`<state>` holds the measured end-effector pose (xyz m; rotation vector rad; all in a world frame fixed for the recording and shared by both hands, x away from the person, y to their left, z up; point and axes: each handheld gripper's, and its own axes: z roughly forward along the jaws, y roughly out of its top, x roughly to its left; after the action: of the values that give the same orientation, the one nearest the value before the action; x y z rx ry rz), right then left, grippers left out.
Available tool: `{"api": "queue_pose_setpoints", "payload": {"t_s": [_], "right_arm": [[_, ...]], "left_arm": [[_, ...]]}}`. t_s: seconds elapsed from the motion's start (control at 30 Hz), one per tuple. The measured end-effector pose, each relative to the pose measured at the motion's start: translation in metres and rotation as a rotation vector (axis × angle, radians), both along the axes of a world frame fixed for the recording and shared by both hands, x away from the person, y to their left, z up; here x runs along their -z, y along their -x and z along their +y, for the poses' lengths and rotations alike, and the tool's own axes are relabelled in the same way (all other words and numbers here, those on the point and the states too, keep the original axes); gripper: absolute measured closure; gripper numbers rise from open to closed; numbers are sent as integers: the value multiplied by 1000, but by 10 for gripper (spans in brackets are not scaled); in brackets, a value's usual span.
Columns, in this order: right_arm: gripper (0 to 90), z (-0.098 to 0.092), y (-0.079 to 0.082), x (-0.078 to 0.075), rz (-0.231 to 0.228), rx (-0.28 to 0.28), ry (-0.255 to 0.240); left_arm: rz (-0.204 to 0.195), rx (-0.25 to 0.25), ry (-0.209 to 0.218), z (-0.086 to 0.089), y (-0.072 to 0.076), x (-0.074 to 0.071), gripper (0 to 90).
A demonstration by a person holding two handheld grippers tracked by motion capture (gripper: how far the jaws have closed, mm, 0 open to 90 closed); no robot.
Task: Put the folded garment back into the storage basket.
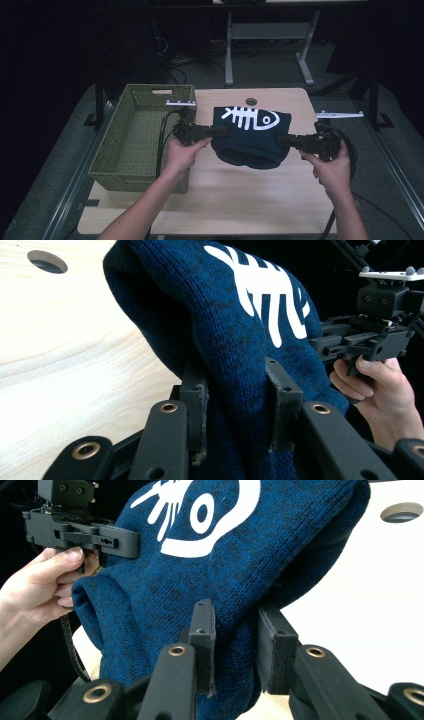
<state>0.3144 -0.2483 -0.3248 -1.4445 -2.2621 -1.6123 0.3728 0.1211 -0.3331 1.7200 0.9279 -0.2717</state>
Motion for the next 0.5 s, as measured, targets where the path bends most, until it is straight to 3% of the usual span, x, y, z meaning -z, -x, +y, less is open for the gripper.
{"api": "queue_pose_setpoints", "payload": {"t_s": [0.5], "right_arm": [[719, 27, -12, -13, -6, -44, 14]], "left_arm": [[10, -23, 7, 28, -3, -8, 678]]}}
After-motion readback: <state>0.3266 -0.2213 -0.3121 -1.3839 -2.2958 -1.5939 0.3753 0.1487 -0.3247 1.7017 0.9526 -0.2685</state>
